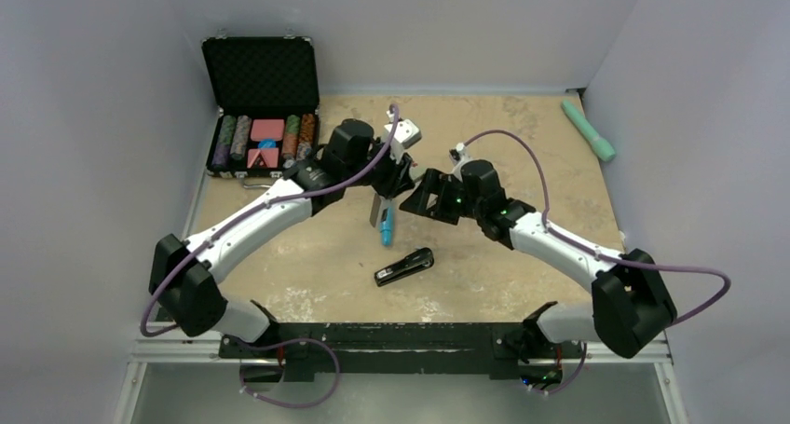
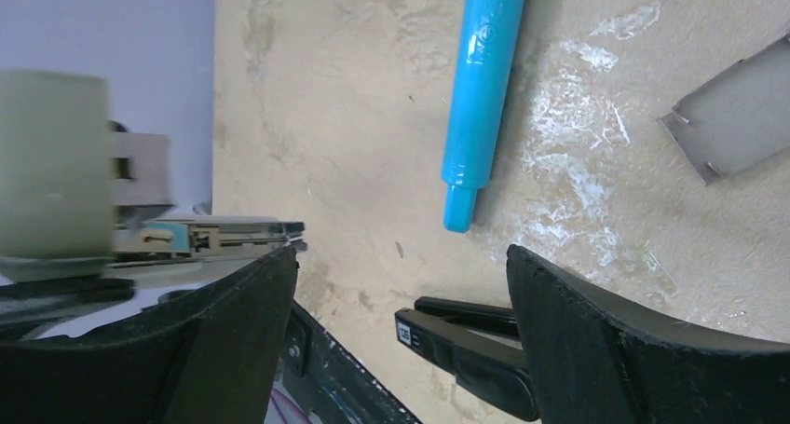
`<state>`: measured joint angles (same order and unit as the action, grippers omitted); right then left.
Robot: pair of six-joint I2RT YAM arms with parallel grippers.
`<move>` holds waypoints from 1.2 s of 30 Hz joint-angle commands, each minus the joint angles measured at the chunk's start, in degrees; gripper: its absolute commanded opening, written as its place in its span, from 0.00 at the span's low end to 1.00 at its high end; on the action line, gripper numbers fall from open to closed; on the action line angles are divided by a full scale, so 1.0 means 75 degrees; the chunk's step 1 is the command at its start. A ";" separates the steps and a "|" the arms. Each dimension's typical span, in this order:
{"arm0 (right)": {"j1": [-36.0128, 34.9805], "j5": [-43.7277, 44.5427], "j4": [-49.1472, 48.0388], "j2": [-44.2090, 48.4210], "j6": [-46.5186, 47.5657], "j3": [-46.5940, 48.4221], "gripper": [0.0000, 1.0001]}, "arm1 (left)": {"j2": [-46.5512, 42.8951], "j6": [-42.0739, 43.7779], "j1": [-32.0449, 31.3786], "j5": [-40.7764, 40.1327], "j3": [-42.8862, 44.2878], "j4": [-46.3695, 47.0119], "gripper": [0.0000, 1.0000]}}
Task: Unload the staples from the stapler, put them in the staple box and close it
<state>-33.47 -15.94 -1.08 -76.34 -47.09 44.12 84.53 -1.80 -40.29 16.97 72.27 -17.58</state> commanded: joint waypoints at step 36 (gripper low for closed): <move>0.0173 -0.2665 -0.7896 0.2192 -0.1479 -0.1685 0.87 | -0.4241 -0.5760 0.1371 -0.1530 -0.2063 0.4746 0.00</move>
<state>-32.45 -31.22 -42.22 -56.34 -53.78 33.32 56.69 -32.08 -32.51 5.45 64.16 -1.56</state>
